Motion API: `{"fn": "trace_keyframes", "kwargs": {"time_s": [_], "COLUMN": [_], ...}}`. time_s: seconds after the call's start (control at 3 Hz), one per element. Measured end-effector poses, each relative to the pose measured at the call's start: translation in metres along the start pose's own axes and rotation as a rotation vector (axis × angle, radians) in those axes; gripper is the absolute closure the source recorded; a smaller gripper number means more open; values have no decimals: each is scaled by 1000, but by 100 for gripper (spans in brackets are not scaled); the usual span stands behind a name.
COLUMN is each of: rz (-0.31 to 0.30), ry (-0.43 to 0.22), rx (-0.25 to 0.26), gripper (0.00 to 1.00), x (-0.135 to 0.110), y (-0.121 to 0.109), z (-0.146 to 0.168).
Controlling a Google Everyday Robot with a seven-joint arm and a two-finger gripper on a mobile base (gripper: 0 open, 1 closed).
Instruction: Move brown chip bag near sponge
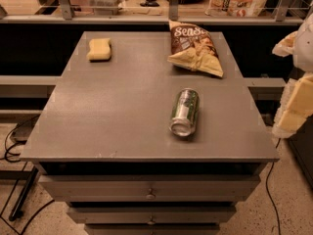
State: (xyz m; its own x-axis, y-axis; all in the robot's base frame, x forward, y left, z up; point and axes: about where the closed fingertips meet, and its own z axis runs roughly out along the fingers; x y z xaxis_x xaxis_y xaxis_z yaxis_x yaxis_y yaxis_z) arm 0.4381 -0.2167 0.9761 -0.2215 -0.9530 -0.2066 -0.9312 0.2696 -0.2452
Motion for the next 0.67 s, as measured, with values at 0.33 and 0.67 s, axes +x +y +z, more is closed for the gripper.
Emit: {"fn": "trace_keyframes", "kwargs": {"time_s": [0.33,0.67], "rz": [0,0], "ry": [0,0], "rx": [0,0], "gripper": [0,0], "x": [0,0], "y": [0,0], "z": [0,0]}}
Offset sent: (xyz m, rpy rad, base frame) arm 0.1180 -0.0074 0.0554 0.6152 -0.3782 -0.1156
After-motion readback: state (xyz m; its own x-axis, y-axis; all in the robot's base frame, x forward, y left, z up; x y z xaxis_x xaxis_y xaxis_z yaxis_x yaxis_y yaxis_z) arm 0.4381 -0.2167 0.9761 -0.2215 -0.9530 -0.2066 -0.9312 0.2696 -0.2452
